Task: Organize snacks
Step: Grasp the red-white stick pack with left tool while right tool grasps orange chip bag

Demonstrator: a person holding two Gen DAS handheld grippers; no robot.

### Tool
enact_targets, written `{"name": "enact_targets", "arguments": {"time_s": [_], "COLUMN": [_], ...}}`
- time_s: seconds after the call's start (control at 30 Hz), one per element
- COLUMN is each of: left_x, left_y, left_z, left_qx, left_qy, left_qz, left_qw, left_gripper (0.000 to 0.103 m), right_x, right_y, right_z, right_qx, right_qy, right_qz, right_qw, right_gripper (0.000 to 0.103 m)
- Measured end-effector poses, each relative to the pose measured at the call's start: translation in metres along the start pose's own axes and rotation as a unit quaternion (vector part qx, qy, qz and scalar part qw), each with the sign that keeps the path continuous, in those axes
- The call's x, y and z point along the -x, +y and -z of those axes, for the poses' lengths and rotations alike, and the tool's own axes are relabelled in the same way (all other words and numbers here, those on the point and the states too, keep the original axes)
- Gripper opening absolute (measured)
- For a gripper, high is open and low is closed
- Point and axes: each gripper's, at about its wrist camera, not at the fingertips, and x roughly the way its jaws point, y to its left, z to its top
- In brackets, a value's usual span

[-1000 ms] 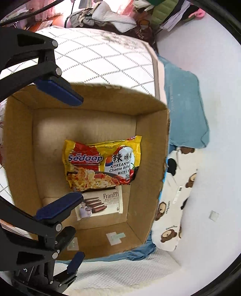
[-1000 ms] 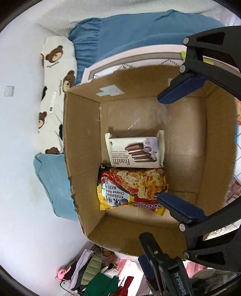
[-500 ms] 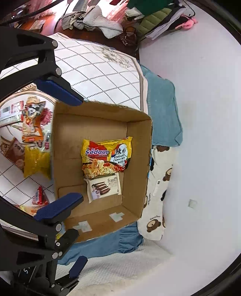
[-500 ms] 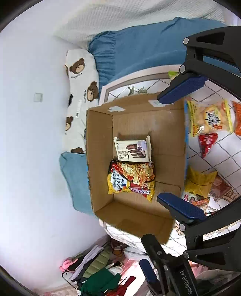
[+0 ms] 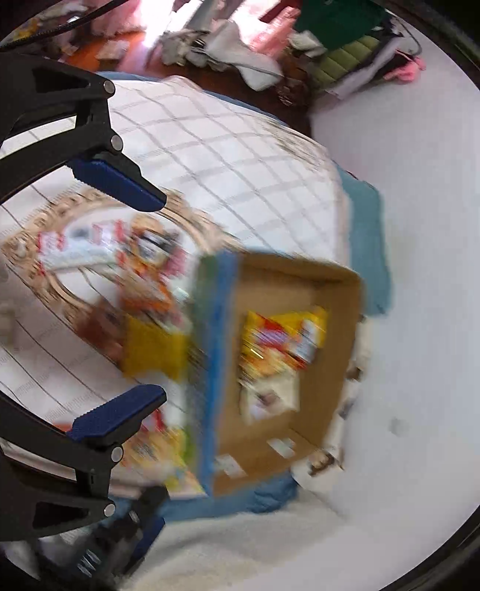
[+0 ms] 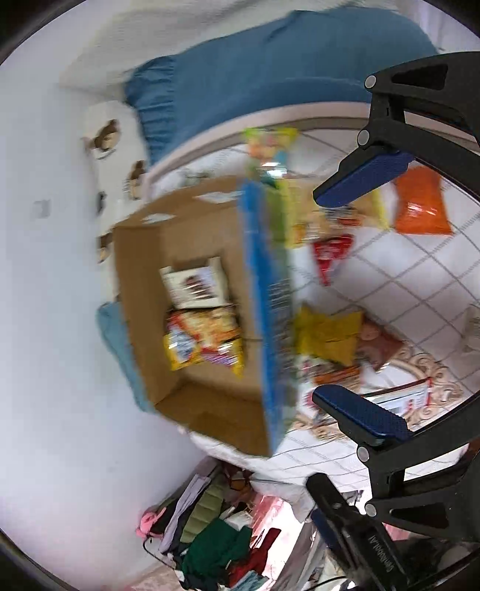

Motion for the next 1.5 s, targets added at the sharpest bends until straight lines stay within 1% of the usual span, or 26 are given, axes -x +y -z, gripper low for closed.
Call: {"name": "enact_targets", "arguments": {"time_s": [0.13,0.17,0.3,0.43,0.5,0.6,0.63,0.67,0.7,0.77,0.83,0.87,0.9,0.93,1.0,1.03,1.1,1.13,1.2,1.27,1.33,1.37,1.4,1.43,1.47,1.5], "left_x": [-0.046,-0.062,-0.108,-0.142,-0.155,-0.166,-0.168,-0.169,-0.171,-0.172,-0.173,-0.173,-0.172,-0.171,-0.173,-0.173,-0.175,-0.175,-0.174,-0.174,-0.172,-0.173,-0.175,-0.176,-0.176,-0.177], "left_y": [0.032,0.04,0.056,0.062,0.063,0.062,0.061,0.062,0.062,0.06,0.059,0.059,0.06,0.061,0.066,0.066,0.063,0.061,0.056,0.054,0.052,0.051,0.051,0.051,0.051,0.051], "left_z": [0.043,0.054,0.085,0.1,0.104,0.106,0.107,0.108,0.108,0.109,0.108,0.111,0.11,0.109,0.113,0.114,0.116,0.115,0.115,0.118,0.115,0.114,0.114,0.114,0.115,0.114], "left_qx": [0.026,0.033,0.049,0.052,0.05,0.048,0.048,0.05,0.052,0.053,0.053,0.052,0.052,0.051,0.05,0.048,0.042,0.038,0.03,0.026,0.023,0.021,0.021,0.021,0.022,0.022], "left_qy": [0.081,0.104,0.164,0.195,0.206,0.208,0.209,0.21,0.211,0.211,0.21,0.21,0.21,0.21,0.208,0.208,0.208,0.208,0.209,0.208,0.208,0.208,0.208,0.208,0.208,0.208], "left_qz": [-0.03,-0.037,-0.047,-0.054,-0.058,-0.057,-0.056,-0.054,-0.052,-0.048,-0.046,-0.045,-0.044,-0.044,-0.042,-0.042,-0.042,-0.044,-0.046,-0.047,-0.049,-0.051,-0.051,-0.051,-0.051,-0.05], "left_qw": [0.996,0.9933,0.9841,0.9779,0.9754,0.9753,0.9751,0.9751,0.9748,0.9749,0.9752,0.9753,0.9753,0.9754,0.9759,0.9761,0.9763,0.9764,0.9765,0.9766,0.9767,0.9767,0.9767,0.9766,0.9766,0.9766], "left_gripper": [0.096,0.096,0.096,0.096,0.096,0.096,0.096,0.096,0.096,0.096,0.096,0.096,0.096,0.096,0.096,0.096,0.096,0.096,0.096,0.096,0.096,0.096,0.096,0.096,0.096,0.096], "right_x": [-0.028,-0.036,-0.061,-0.079,-0.087,-0.096,-0.099,-0.101,-0.104,-0.108,-0.108,-0.104,-0.099,-0.092,-0.078,-0.075,-0.082,-0.088,-0.101,-0.115,-0.129,-0.137,-0.144,-0.152,-0.157,-0.161], "right_y": [-0.029,-0.039,-0.072,-0.108,-0.12,-0.131,-0.133,-0.134,-0.13,-0.113,-0.087,-0.078,-0.073,-0.069,-0.054,-0.045,-0.027,-0.018,0.0,0.013,0.017,0.017,0.015,0.011,0.007,0.0], "right_z": [0.033,0.044,0.077,0.099,0.105,0.113,0.116,0.119,0.12,0.12,0.117,0.116,0.115,0.112,0.106,0.103,0.093,0.094,0.098,0.112,0.124,0.128,0.131,0.129,0.125,0.114], "right_qx": [-0.035,-0.049,-0.099,-0.151,-0.161,-0.162,-0.161,-0.162,-0.154,-0.099,-0.03,-0.019,-0.017,-0.012,0.056,0.098,0.182,0.232,0.325,0.416,0.465,0.477,0.481,0.471,0.449,0.403], "right_qy": [0.049,0.061,0.104,0.124,0.138,0.15,0.156,0.159,0.163,0.169,0.177,0.192,0.189,0.183,0.151,0.142,0.14,0.145,0.16,0.173,0.19,0.199,0.207,0.215,0.217,0.223], "right_qz": [0.023,0.032,0.051,0.069,0.077,0.082,0.086,0.078,0.07,0.057,0.018,-0.002,-0.025,-0.031,0.001,0.019,0.052,0.069,0.099,0.146,0.168,0.175,0.175,0.173,0.171,0.164], "right_qw": [0.998,0.996,0.988,0.978,0.974,0.972,0.971,0.971,0.972,0.979,0.984,0.981,0.981,0.983,0.987,0.985,0.972,0.959,0.927,0.881,0.848,0.838,0.833,0.838,0.849,0.872], "right_gripper": [0.099,0.099,0.099,0.099,0.099,0.098,0.096,0.095,0.094,0.093,0.093,0.093,0.093,0.093,0.093,0.093,0.093,0.093,0.093,0.093,0.093,0.092,0.091,0.086,0.083,0.083]}}
